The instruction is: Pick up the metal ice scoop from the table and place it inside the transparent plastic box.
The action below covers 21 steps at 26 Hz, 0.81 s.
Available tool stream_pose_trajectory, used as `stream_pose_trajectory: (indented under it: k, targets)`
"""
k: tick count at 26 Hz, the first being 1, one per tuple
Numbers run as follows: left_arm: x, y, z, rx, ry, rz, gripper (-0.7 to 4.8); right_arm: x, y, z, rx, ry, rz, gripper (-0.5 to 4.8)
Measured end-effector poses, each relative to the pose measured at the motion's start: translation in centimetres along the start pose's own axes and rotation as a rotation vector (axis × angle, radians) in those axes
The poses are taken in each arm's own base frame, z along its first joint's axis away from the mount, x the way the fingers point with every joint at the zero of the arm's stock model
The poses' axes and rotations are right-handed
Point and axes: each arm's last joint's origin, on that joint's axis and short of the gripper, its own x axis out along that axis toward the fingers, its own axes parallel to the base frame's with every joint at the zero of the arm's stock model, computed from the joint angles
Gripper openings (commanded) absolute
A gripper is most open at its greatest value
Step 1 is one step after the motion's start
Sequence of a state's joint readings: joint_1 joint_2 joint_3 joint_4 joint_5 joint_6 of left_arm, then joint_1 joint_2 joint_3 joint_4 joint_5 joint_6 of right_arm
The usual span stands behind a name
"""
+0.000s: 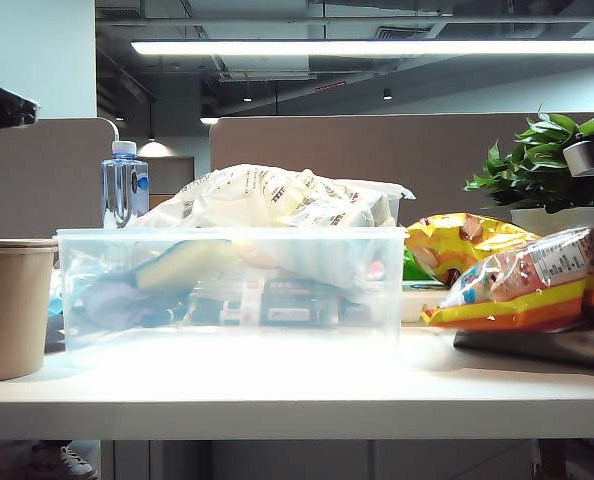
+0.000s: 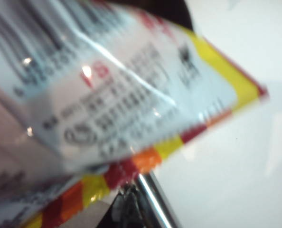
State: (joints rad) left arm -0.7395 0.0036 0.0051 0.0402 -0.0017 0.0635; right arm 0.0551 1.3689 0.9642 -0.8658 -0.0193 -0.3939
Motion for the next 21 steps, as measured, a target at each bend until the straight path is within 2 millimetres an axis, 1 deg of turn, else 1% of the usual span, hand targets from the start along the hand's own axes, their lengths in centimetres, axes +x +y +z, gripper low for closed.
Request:
stream_pose_trajectory:
  k: [1, 2, 5, 6, 7, 8, 10, 12, 13, 14, 15, 16, 17, 21]
  targets:
    - [0.0, 0.0, 0.0, 0.0, 0.0, 0.0, -0.05, 0.0, 0.0, 0.0, 0.0, 0.0, 0.0, 1.09]
    - [0.0, 0.0, 0.0, 0.0, 0.001, 0.0, -0.05, 0.0, 0.0, 0.0, 0.0, 0.0, 0.0, 1.28]
    - [0.0, 0.0, -0.1, 0.0, 0.005, 0.0, -0.05, 0.0, 0.0, 0.0, 0.0, 0.0, -0.001, 1.39]
    - [0.0, 0.0, -0.1, 0.0, 0.008, 0.0, -0.05, 0.0, 0.0, 0.0, 0.0, 0.0, -0.002, 1.65]
    - [0.0, 0.0, -0.1, 0.0, 0.008, 0.0, -0.05, 0.0, 0.0, 0.0, 0.0, 0.001, -0.004, 2.25]
    - [0.0, 0.0, -0.1, 0.0, 0.008, 0.0, -0.05, -0.2, -0.1, 0.1, -0.001, 0.012, -0.023, 2.54]
    - [0.0, 0.0, -0.1, 0.0, 0.008, 0.0, -0.05, -1.0, -0.4, 0.5, 0.0, 0.009, -0.069, 2.66]
    - [0.0, 0.0, -0.1, 0.0, 0.008, 0.0, -0.05, -1.8, -0.7, 1.1, -0.015, 0.001, -0.117, 2.67]
    - [0.0, 0.0, -0.1, 0.0, 0.008, 0.0, -0.05, -2.2, -0.8, 1.2, -0.017, -0.002, -0.127, 2.83]
    - [0.0, 0.0, -0.1, 0.0, 0.008, 0.0, -0.05, -2.6, -1.0, 1.5, -0.019, -0.012, -0.14, 3.17]
    - [0.0, 0.0, -0.1, 0.0, 0.008, 0.0, -0.05, -2.7, -1.0, 1.5, -0.023, -0.012, -0.141, 3.8]
    - [0.0, 0.0, -0.1, 0.0, 0.007, 0.0, -0.05, -3.0, -1.0, 1.5, -0.042, 0.002, -0.136, 4.05]
    - [0.0, 0.0, -0.1, 0.0, 0.008, 0.0, -0.05, -3.0, -0.9, 1.4, -0.053, 0.014, -0.131, 4.12]
    - [0.0, 0.0, -0.1, 0.0, 0.008, 0.0, -0.05, -3.0, -0.6, 0.7, -0.133, 0.098, -0.101, 4.12]
